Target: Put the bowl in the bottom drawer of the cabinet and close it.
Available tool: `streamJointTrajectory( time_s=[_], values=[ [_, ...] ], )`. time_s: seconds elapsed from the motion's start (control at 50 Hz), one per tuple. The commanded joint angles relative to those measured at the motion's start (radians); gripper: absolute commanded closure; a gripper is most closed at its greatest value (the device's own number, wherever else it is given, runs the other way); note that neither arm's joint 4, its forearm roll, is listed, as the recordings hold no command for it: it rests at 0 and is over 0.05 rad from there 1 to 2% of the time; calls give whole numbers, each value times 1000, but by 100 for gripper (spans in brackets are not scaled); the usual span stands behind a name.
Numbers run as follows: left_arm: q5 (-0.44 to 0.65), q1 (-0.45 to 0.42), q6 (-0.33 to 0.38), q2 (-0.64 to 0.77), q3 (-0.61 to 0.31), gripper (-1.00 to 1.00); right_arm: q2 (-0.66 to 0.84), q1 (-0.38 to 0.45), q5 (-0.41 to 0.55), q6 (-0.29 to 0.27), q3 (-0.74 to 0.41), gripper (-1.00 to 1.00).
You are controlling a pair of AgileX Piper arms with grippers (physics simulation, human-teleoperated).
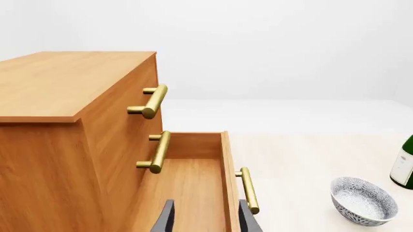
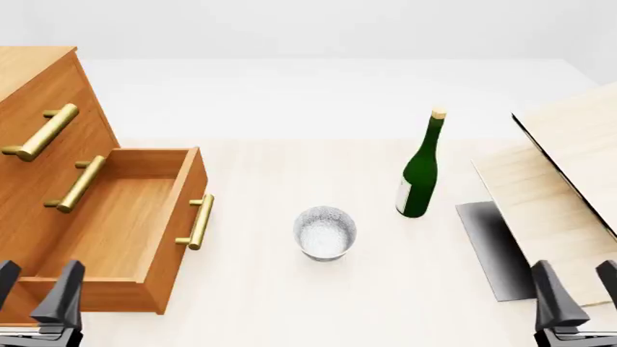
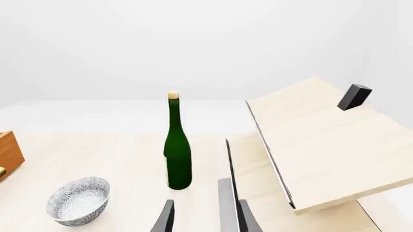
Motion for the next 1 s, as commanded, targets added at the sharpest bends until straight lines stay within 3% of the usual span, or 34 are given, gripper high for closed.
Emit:
streamJointTrajectory(
  time_s=[0.02,0.36,0.44,0.62,1.0],
  values=[
    [-15,2,-5,26,-2,-100,5,0,-1,0,-3,-100],
    [7,-17,-18,12,-17,-100,7,0,-3,0,-3,-100],
    [5,-13,33,3,-32,-100,7,0,-3,0,-3,-100],
    [79,-7,-25,-1,-133,-100,4,0,1,0,-4,-100],
    [216,-53,0,23,-282,-100,4,0,3,0,-6,-100]
  ],
)
